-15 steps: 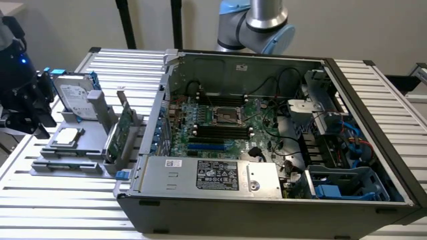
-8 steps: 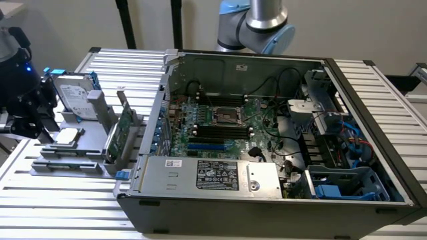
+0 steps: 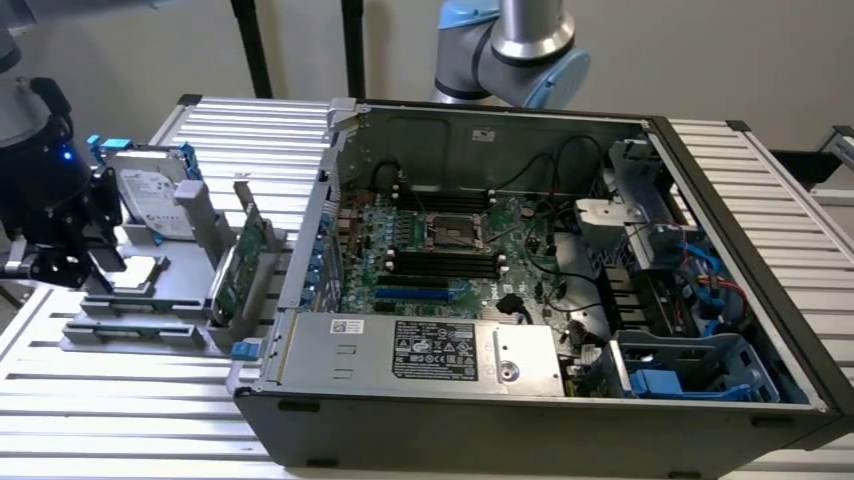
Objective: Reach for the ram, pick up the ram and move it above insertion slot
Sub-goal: 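Pick up the ram and move it above insertion slot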
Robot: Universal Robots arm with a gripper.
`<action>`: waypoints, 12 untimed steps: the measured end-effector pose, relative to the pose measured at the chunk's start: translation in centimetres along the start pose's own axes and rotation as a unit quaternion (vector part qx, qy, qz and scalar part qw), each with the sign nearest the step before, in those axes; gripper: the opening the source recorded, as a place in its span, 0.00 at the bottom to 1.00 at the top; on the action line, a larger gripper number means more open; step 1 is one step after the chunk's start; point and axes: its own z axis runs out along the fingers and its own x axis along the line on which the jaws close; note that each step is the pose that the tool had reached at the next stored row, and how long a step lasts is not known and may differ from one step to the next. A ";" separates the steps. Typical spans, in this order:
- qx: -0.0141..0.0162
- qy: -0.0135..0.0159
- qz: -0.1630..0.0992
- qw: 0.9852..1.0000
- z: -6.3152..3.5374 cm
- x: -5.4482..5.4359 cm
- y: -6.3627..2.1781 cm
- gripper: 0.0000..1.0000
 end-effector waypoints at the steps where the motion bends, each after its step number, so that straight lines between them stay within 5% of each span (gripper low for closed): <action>1: 0.000 0.000 0.004 1.000 0.18 0.0 0.00 0.36; 12: 0.000 -0.001 0.036 0.999 2.19 0.0 0.00 0.36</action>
